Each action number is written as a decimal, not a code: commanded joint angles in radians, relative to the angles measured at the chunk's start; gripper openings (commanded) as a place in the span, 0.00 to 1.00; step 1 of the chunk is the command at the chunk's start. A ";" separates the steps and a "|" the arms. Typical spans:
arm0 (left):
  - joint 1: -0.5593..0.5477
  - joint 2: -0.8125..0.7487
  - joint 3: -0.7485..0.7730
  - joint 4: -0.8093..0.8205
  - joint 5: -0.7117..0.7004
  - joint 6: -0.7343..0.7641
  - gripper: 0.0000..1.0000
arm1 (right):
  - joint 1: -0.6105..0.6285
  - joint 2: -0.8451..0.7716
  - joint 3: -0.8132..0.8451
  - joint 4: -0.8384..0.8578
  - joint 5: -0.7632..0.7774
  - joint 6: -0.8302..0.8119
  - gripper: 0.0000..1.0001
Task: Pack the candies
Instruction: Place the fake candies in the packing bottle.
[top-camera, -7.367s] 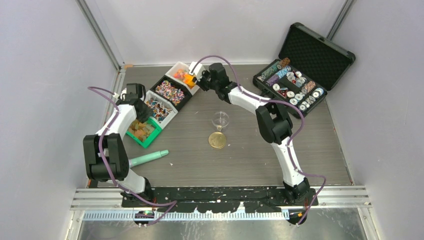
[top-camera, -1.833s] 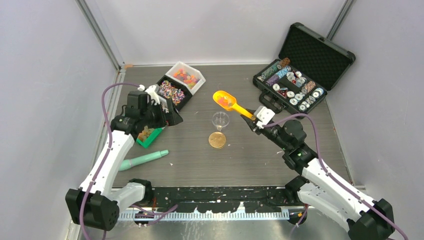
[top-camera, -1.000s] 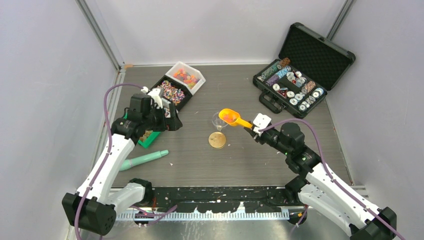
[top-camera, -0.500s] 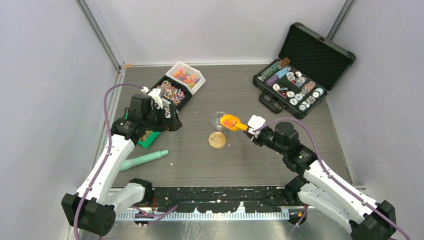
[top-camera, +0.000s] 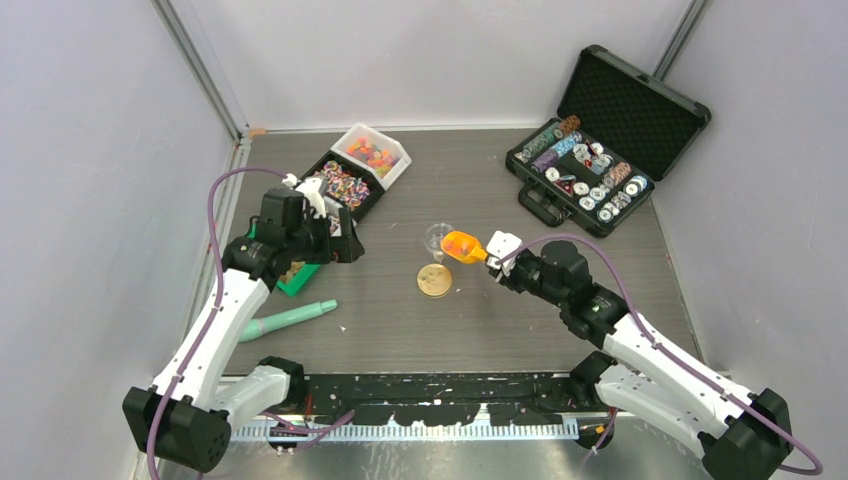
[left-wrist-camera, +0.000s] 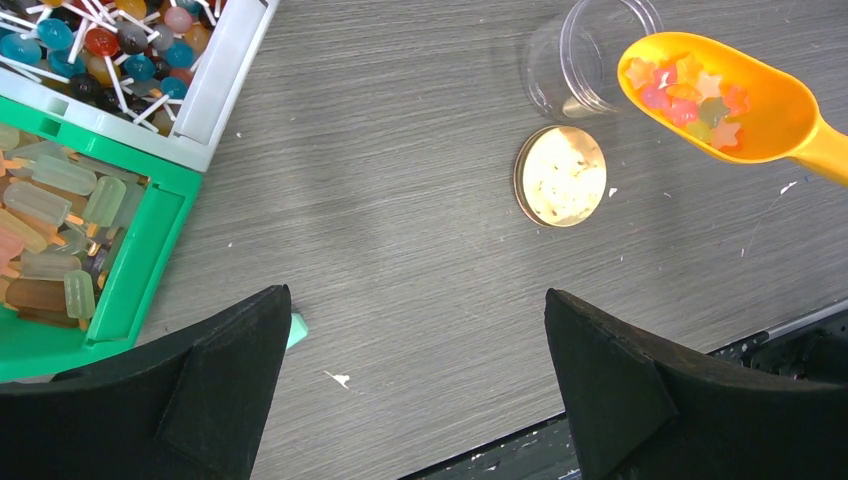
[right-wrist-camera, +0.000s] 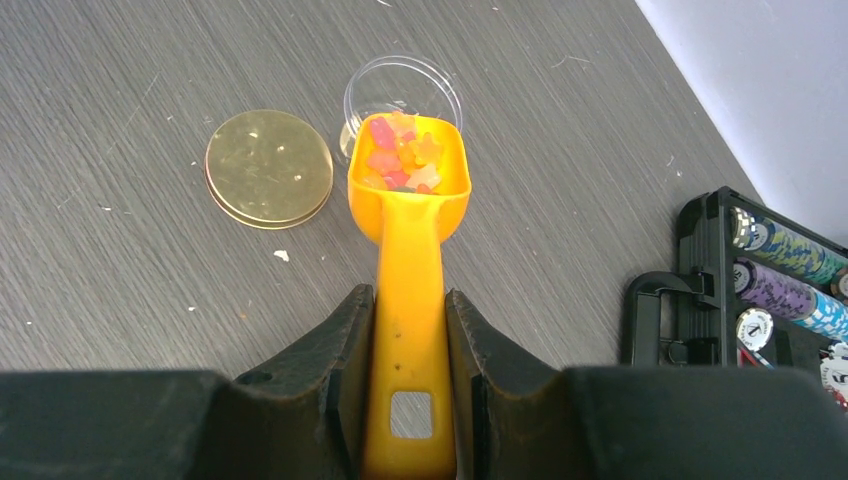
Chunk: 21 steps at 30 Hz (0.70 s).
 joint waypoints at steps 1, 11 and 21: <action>-0.004 -0.023 0.008 -0.003 -0.009 0.021 1.00 | 0.009 0.014 0.075 -0.010 0.024 -0.024 0.00; -0.005 -0.021 0.011 -0.006 -0.008 0.021 1.00 | 0.023 0.067 0.139 -0.067 0.033 -0.058 0.00; -0.005 -0.021 0.011 -0.006 -0.009 0.024 1.00 | 0.040 0.125 0.209 -0.111 0.059 -0.103 0.00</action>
